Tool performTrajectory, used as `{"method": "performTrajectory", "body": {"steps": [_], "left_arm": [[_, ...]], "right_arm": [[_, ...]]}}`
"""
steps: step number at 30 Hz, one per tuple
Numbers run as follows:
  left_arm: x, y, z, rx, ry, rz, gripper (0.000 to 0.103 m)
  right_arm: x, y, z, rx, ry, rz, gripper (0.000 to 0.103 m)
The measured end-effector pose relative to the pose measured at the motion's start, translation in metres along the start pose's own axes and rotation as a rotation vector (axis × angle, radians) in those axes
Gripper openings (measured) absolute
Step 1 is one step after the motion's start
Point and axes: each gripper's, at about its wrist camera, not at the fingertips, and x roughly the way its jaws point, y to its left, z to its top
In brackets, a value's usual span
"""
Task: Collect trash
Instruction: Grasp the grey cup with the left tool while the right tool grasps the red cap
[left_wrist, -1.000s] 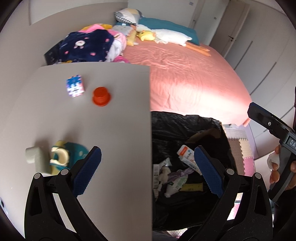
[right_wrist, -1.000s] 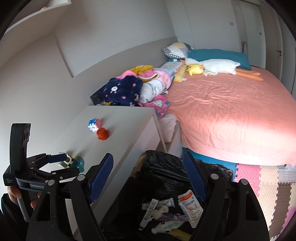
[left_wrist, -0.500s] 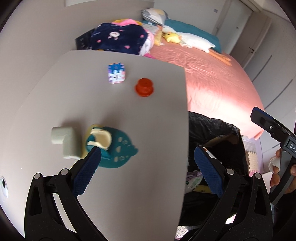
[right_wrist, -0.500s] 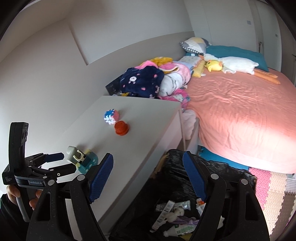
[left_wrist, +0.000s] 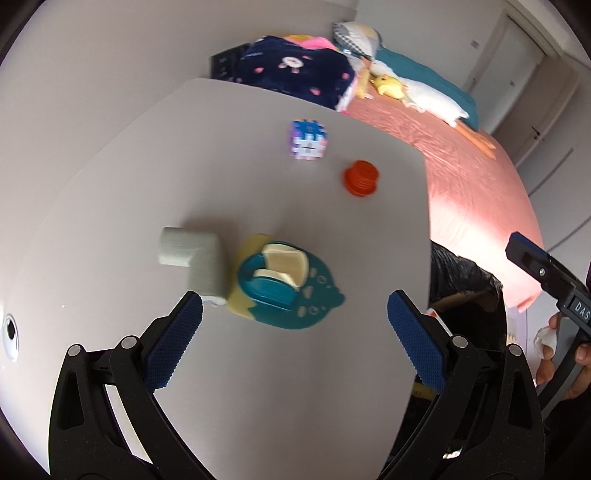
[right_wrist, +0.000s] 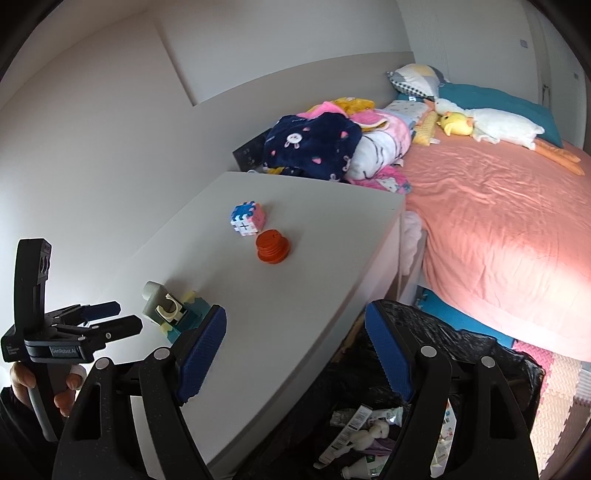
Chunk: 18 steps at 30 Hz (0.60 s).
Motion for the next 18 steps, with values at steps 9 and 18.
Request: {"method": "performTrajectory", "body": {"steps": [9,18], "left_arm": [[0.009,0.039,0.005,-0.114,-0.010,0.078,0.090],[0.027,0.064,0.007,-0.163,0.025,0.099,0.084]], "right_arm": [[0.031,0.014,0.011,-0.019,0.038,0.022,0.078],[0.065,0.022,0.022,-0.035,0.078,0.038,0.078]]}}
